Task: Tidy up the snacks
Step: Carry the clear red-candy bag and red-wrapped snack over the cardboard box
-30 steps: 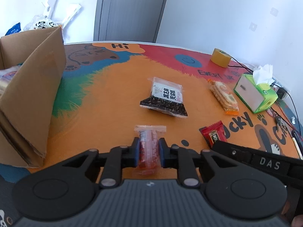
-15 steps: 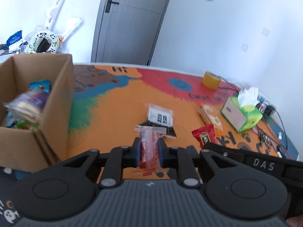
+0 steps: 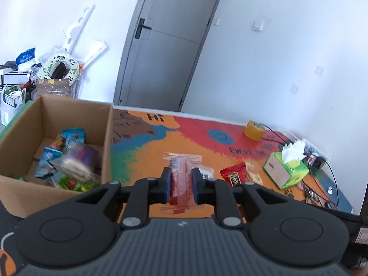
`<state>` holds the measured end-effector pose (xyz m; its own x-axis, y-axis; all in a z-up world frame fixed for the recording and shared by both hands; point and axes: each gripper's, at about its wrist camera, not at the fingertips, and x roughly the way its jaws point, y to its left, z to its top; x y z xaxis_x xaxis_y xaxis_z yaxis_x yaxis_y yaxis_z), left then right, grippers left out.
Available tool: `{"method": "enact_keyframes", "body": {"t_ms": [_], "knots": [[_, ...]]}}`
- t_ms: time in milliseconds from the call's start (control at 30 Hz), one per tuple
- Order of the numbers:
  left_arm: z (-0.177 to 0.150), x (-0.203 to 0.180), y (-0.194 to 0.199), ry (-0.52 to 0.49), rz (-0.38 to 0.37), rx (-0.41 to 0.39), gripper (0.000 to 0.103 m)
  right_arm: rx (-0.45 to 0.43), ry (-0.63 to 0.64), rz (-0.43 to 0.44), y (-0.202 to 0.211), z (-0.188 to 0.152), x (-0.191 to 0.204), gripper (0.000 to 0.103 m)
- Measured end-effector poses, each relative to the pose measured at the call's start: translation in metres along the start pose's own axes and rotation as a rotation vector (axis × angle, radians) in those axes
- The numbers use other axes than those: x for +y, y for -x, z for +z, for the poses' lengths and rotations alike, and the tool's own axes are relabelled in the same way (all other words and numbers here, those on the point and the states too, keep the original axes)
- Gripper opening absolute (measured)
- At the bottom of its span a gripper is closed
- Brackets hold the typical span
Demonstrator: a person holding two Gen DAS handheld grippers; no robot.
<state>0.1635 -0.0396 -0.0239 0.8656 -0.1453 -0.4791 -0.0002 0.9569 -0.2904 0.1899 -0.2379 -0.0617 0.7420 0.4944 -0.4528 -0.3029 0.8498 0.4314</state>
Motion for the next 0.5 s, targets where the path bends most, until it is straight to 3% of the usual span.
{"method": "enact_keyframes", "body": {"t_ms": [500], "knots": [[0.024,0.052,0.026,0.075,0.063,-0.073,0.018,-0.012,0.051,0.076,-0.014,0.006,0.047,0.018]]}}
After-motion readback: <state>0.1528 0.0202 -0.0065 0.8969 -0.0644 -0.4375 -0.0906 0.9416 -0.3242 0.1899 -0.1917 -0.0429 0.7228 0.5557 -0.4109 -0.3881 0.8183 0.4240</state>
